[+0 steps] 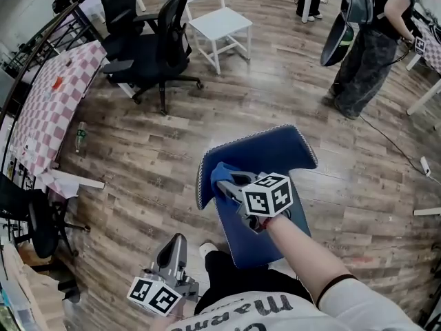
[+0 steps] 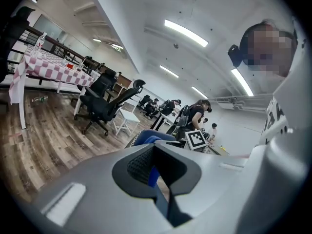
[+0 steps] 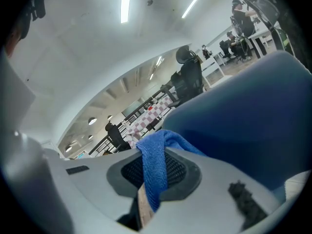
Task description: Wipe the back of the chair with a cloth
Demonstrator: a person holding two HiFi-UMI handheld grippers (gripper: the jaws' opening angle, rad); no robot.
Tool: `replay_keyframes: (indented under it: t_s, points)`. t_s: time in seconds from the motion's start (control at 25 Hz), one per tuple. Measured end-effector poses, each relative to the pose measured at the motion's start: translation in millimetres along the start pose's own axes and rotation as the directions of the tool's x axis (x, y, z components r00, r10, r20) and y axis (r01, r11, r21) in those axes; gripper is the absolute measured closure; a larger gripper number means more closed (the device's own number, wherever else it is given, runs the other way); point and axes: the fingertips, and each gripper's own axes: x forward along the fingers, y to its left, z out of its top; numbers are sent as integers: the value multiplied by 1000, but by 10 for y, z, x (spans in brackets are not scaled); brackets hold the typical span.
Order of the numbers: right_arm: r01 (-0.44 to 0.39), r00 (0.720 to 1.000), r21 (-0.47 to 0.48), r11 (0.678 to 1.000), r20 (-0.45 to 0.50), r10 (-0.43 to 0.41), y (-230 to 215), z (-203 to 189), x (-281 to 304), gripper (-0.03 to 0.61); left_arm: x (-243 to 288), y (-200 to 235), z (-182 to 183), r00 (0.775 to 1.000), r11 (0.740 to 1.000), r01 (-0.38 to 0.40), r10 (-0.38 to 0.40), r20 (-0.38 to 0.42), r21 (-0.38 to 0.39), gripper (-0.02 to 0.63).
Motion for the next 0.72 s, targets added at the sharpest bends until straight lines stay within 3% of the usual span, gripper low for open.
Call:
replay_keyframes:
  t_s: [0.72]
  points:
    - [-20,1000,68,998,-4,20,-211,104,294,528,-108,206,-106,997,997,-75,75,-12,1,611]
